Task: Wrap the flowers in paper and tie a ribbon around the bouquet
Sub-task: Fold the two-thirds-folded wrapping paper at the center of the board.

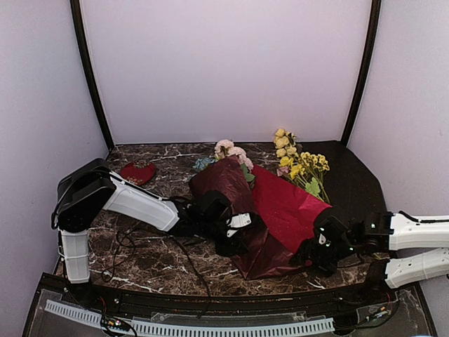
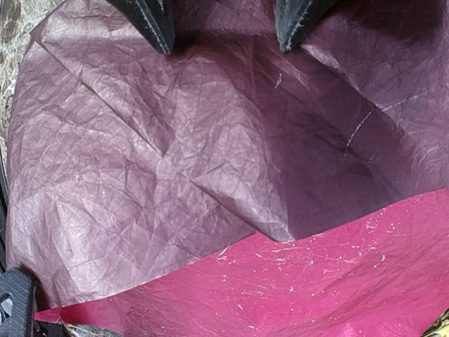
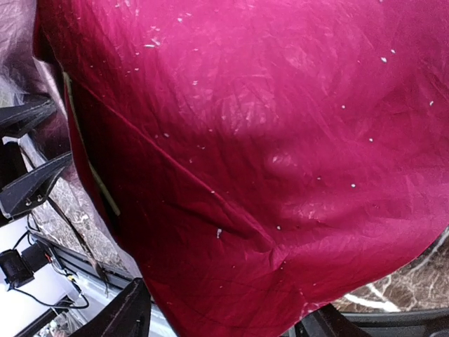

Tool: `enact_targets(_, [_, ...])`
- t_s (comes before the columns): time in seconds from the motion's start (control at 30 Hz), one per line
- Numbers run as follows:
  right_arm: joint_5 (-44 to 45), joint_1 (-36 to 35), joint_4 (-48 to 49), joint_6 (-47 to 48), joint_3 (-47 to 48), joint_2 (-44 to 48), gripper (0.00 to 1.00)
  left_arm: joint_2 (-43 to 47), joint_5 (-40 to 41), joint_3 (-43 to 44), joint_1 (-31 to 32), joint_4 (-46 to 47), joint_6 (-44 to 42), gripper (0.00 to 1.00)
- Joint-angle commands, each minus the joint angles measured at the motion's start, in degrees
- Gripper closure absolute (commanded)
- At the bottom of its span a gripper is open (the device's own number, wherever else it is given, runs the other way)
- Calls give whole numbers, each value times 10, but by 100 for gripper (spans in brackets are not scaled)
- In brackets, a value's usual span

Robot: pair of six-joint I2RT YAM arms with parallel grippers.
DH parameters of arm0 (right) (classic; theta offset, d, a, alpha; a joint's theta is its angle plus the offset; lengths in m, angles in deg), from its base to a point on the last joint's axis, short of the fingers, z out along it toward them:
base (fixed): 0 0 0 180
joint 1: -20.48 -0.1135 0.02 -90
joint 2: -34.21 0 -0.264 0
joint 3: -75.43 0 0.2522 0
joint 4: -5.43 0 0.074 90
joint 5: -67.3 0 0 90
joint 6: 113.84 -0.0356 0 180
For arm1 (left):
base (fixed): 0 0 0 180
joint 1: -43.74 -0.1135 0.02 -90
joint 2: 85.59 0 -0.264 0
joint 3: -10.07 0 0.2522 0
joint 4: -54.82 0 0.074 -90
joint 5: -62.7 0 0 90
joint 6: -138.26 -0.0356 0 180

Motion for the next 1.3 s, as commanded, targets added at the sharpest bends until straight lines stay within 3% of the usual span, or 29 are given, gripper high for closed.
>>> enact_targets(0.0, [8, -5, 21, -28, -37, 16, 30, -10, 20, 7, -5, -56, -12, 50])
enact_targets(0.1, [11, -5, 1, -49, -44, 28, 22, -9, 20, 20, -3, -72, -12, 50])
enact_targets(0.2, [21, -5, 1, -66, -59, 44, 24, -8, 35, 38, 5, -81, -26, 49])
enact_targets(0.37, [32, -5, 18, -86, -91, 63, 38, -8, 53, 62, 11, -87, -31, 50])
enact_targets(0.5, [34, -4, 27, -84, -106, 69, 56, -9, 58, 71, 12, -84, -34, 49])
enact_targets(0.77, [45, -4, 25, -46, -76, 41, 81, -44, 57, 104, 14, -97, -43, 49])
enact_targets(1.07, [67, -5, -18, 33, 12, -5, 100, -80, 37, 117, 14, -114, -39, 49])
enact_targets(1.27, [99, -15, -47, 89, 112, -37, 100, -84, 33, 106, 14, -118, -38, 49])
